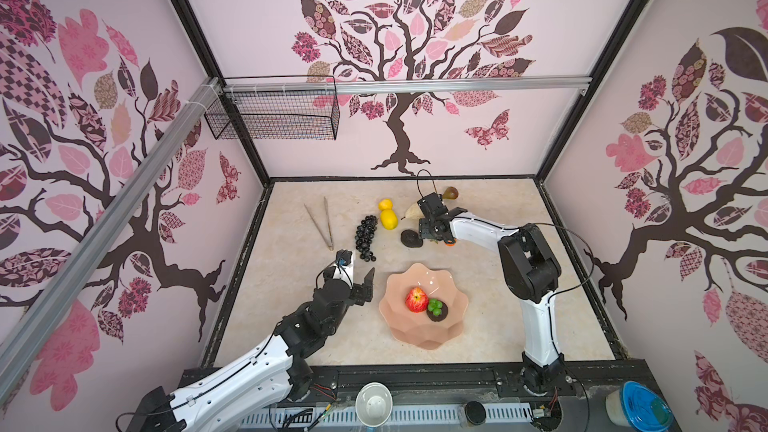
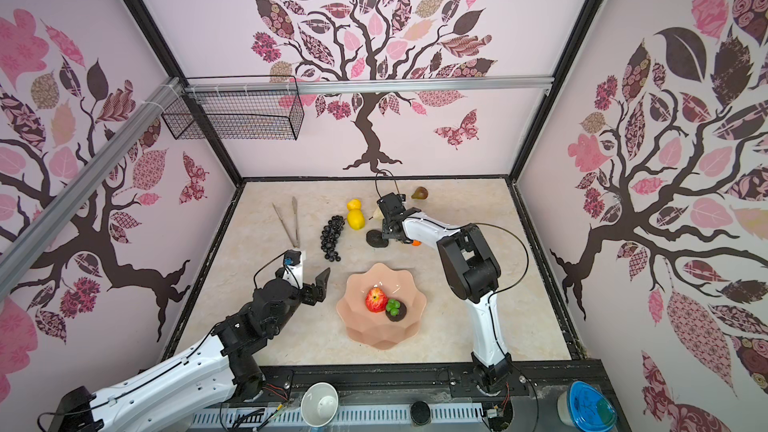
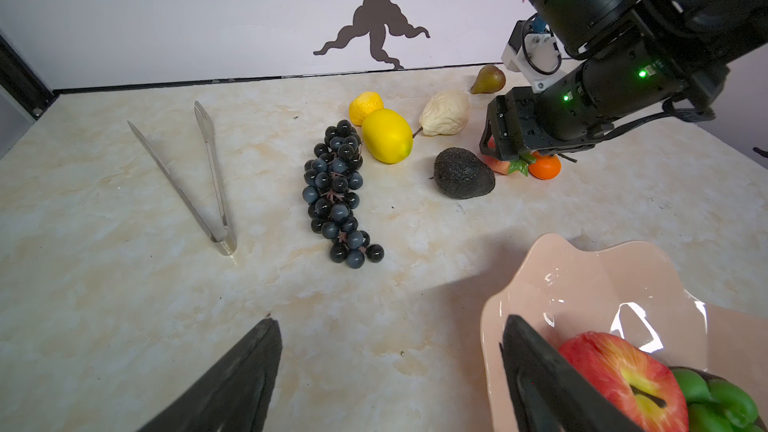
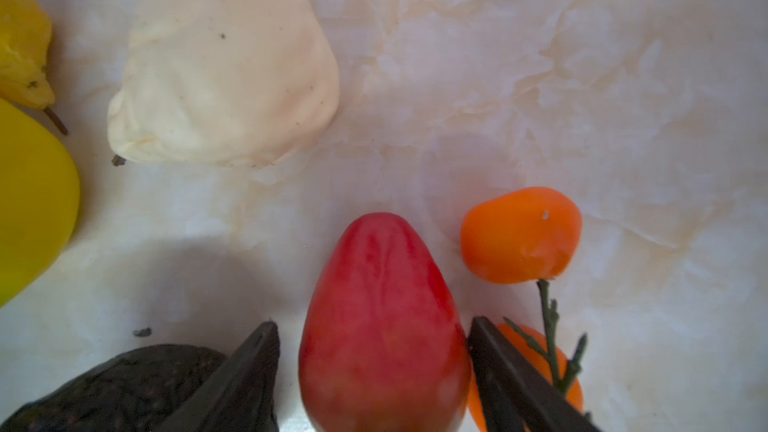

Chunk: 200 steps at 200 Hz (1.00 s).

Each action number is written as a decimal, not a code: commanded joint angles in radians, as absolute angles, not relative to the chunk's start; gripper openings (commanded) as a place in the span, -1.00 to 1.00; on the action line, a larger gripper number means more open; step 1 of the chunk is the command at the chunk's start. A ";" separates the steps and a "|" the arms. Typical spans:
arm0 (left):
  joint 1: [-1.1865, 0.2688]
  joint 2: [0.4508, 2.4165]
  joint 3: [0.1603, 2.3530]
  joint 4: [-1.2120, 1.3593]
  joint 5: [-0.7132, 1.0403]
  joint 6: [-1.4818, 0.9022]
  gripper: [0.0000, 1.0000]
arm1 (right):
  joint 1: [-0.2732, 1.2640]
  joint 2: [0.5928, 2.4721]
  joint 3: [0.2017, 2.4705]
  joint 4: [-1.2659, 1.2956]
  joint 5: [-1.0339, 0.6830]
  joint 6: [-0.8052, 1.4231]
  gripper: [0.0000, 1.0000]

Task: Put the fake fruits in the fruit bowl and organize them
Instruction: 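Release the mangosteen and raise the left gripper while the right reaches to the red pear, then close the right gripper on the red pear and lift it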

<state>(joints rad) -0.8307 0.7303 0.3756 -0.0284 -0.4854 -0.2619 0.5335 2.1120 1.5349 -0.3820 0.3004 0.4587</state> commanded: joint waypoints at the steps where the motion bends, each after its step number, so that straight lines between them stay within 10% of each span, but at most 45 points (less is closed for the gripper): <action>1: -0.828 0.730 0.373 -0.013 -0.485 -0.265 0.73 | 0.537 2.166 1.574 -0.418 0.327 0.442 0.50; 200: -0.814 0.802 0.419 0.011 -0.374 -0.348 0.91 | 0.544 1.769 1.266 -0.234 0.186 0.336 0.14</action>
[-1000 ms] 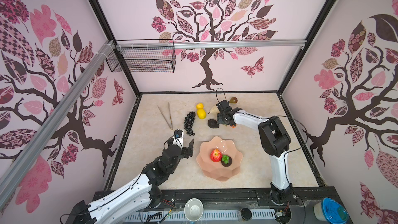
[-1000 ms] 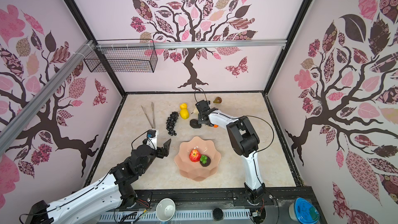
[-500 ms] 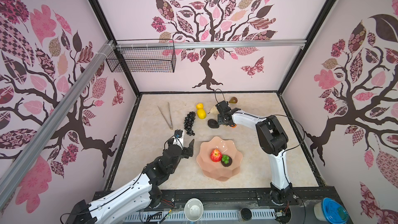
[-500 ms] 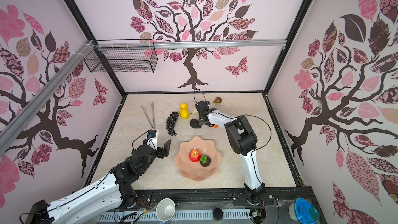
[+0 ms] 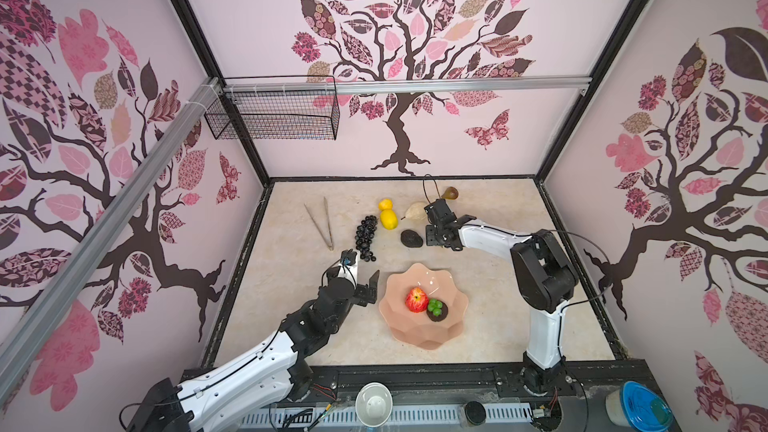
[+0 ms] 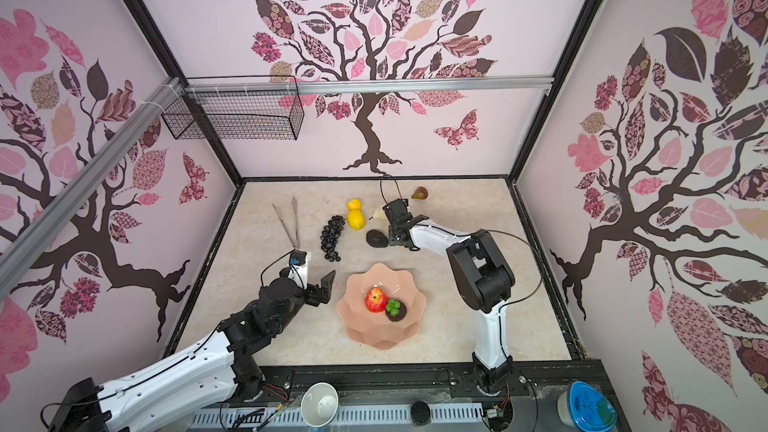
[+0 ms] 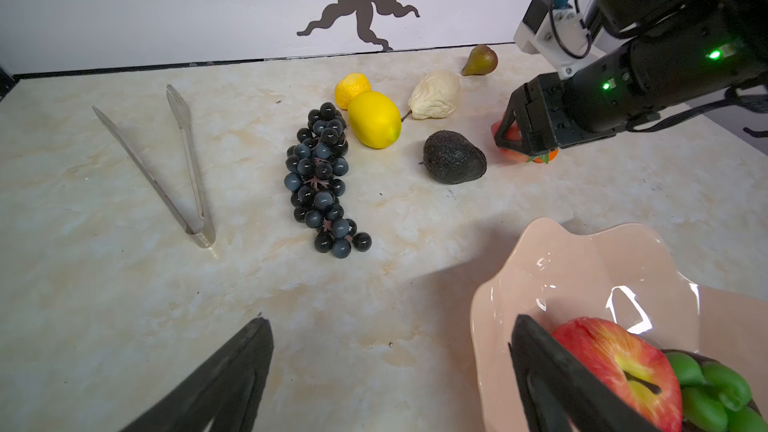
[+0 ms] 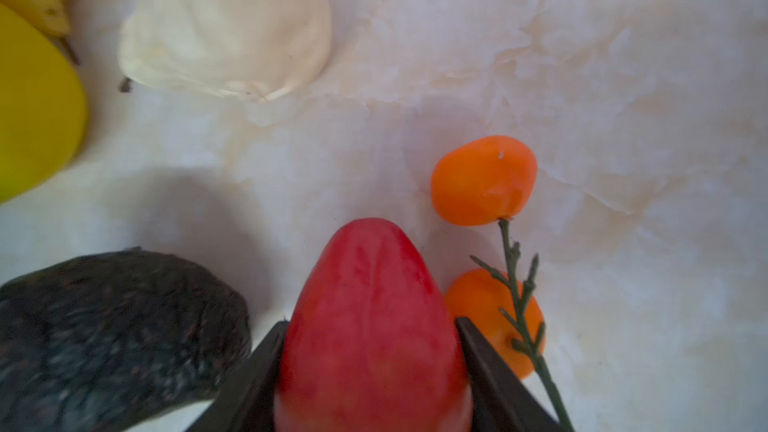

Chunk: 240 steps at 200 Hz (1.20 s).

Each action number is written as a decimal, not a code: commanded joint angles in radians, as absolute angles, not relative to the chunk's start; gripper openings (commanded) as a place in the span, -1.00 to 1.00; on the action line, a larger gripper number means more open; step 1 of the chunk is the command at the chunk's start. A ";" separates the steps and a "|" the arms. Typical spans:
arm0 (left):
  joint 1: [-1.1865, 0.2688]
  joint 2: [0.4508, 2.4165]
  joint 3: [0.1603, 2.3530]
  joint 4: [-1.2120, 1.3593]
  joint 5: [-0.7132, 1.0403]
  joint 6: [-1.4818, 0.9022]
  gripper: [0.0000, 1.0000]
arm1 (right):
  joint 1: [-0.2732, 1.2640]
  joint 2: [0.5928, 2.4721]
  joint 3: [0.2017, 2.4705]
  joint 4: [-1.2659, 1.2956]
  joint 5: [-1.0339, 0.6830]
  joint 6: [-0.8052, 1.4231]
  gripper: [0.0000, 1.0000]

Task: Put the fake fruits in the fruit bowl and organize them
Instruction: 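Close the right gripper on the red pear and lift it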

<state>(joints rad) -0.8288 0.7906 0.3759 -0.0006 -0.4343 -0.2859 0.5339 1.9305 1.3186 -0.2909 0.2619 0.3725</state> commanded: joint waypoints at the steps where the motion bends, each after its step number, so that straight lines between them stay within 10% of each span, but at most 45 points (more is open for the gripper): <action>1: -0.813 0.802 0.423 0.007 -0.372 -0.352 0.91 | 0.545 1.764 1.262 -0.232 0.182 0.334 0.14; 91: -0.594 0.947 0.678 -0.099 0.231 -0.749 0.91 | 0.689 1.393 0.919 0.018 0.000 0.227 0.08; 240: -0.583 1.098 0.672 0.049 0.484 -0.931 0.68 | 0.889 1.289 0.716 0.359 -0.132 0.144 0.06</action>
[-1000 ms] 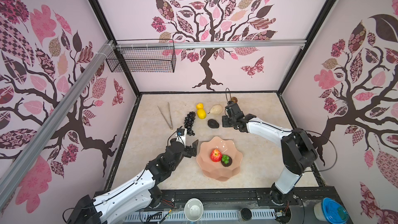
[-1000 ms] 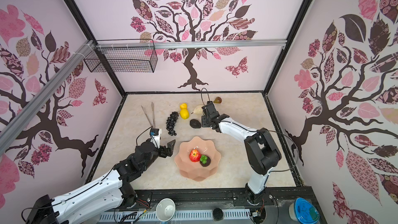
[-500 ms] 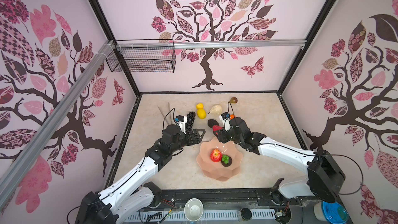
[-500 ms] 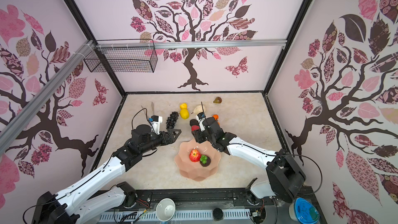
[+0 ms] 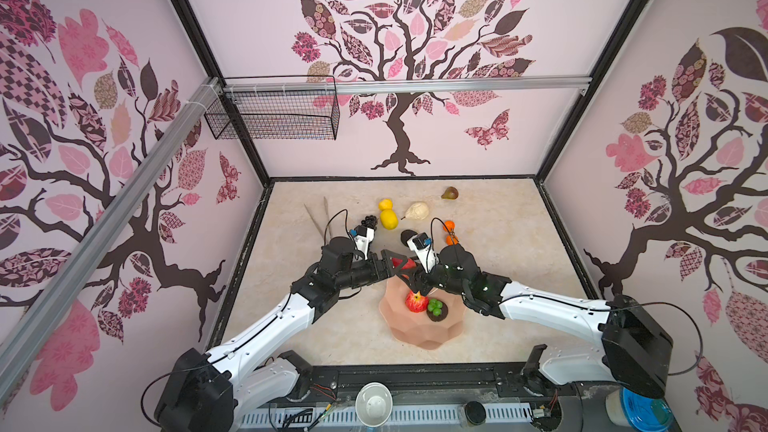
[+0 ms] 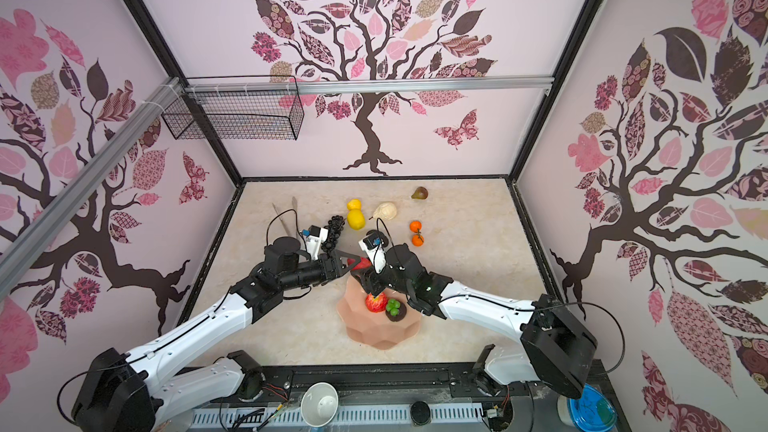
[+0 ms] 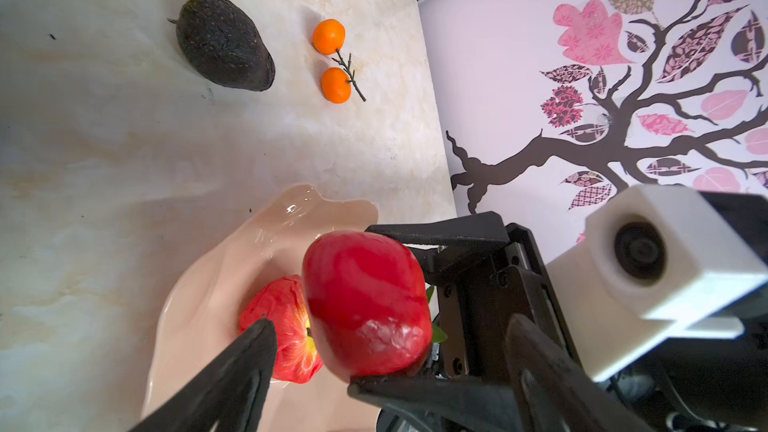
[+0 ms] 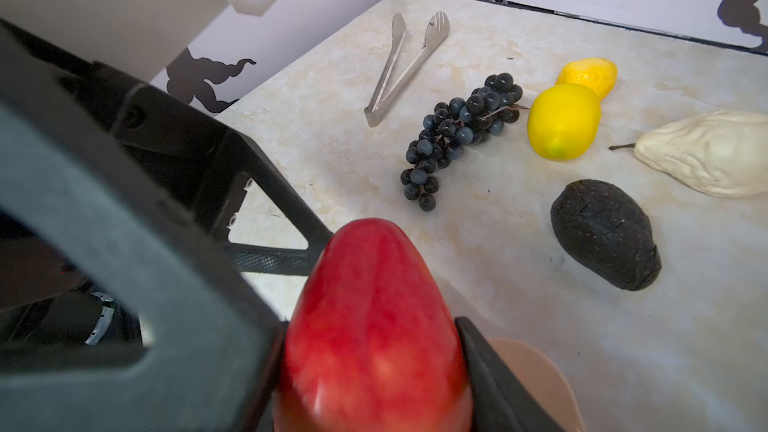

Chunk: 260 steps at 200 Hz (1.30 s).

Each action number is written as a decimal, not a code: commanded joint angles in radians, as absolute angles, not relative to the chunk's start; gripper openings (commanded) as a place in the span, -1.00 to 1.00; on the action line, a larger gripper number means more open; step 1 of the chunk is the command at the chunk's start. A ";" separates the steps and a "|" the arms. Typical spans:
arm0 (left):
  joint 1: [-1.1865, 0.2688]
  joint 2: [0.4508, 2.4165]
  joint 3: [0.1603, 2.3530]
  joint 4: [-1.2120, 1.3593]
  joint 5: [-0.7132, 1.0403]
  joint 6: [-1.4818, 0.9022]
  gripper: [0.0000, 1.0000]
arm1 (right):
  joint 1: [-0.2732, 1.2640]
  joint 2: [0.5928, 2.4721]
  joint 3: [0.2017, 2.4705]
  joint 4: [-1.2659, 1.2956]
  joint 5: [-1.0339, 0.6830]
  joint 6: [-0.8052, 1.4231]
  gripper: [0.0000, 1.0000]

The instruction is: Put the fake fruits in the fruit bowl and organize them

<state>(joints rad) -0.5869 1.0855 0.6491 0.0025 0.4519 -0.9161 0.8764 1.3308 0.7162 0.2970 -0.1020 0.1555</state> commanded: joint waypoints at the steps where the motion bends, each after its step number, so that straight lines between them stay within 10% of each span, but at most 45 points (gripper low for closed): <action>1: -0.583 1.100 0.672 0.051 0.486 -0.931 0.68 | 0.890 1.289 0.715 0.360 -0.133 0.144 0.06; 184: -0.583 1.178 0.673 0.124 0.547 -0.968 -0.24 | 0.904 1.295 0.695 0.477 -0.107 0.193 0.13; 260: -0.547 1.131 0.649 0.133 0.430 -1.044 -0.24 | 0.899 1.242 0.727 0.334 -0.016 0.244 0.78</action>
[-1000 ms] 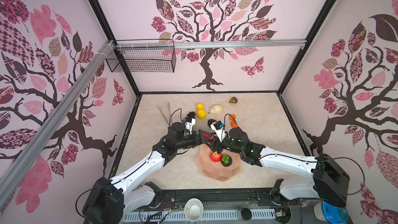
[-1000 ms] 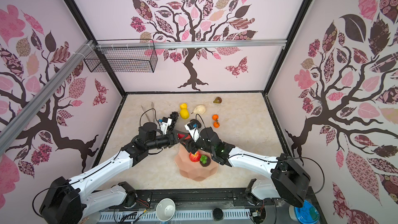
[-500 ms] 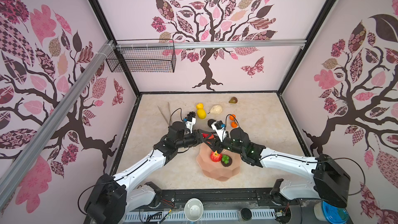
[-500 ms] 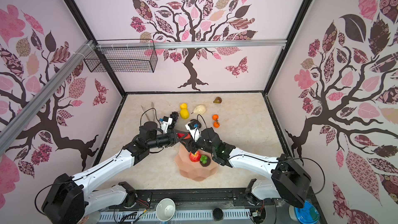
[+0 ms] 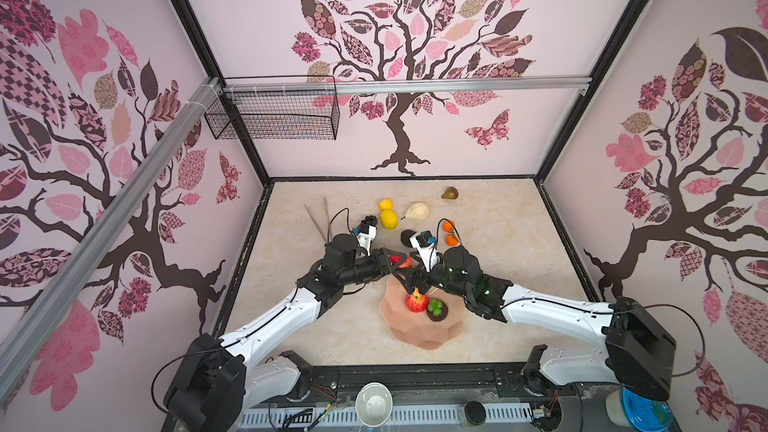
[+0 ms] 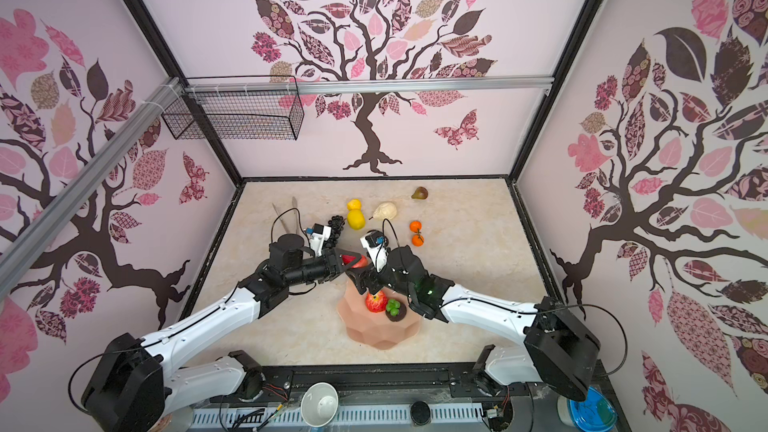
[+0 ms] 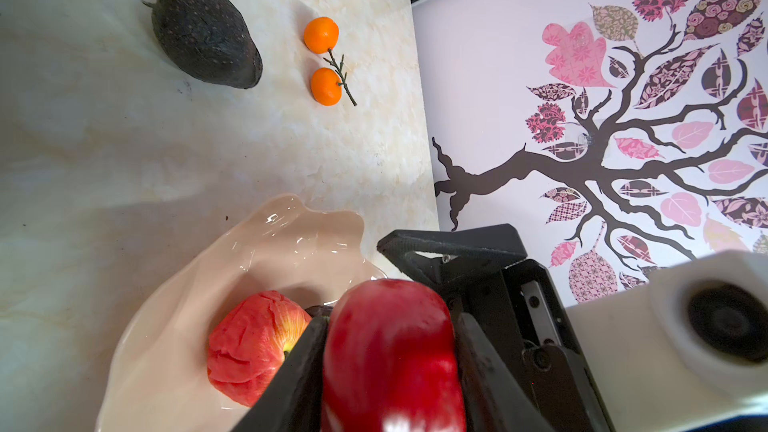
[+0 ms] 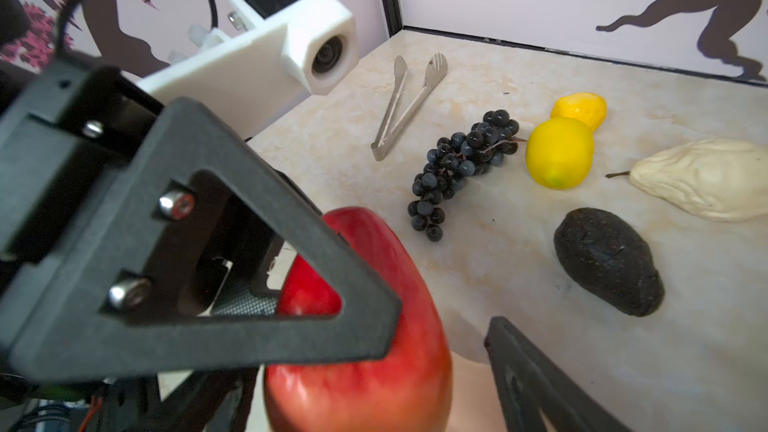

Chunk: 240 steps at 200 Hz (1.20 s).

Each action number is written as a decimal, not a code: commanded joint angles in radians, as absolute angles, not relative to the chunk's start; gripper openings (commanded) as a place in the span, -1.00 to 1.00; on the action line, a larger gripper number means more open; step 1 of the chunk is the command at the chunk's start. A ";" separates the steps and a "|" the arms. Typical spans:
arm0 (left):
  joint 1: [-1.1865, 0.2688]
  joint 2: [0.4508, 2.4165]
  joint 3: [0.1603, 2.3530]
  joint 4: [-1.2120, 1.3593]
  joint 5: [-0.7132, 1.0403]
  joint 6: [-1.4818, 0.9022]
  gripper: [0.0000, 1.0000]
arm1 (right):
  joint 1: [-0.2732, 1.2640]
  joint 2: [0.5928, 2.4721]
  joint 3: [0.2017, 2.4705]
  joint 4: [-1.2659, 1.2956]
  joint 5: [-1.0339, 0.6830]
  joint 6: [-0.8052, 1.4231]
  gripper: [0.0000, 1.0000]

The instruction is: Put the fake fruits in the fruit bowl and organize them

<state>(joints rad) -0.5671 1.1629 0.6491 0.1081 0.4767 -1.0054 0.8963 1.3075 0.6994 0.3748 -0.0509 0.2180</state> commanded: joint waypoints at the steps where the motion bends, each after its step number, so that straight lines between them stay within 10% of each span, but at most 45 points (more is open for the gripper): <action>1: -0.547 1.130 0.647 0.135 0.427 -1.046 -0.24 | 0.899 1.239 0.726 0.334 -0.018 0.244 0.78; 240: -0.548 1.096 0.580 0.195 0.404 -1.164 -0.21 | 0.810 1.231 0.615 0.487 -0.285 0.305 -0.44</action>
<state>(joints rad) -0.5476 1.0828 0.5873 0.1783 0.3847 -1.1767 0.8013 1.2102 0.5697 0.4679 -0.2687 0.3141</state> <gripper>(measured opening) 0.455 0.286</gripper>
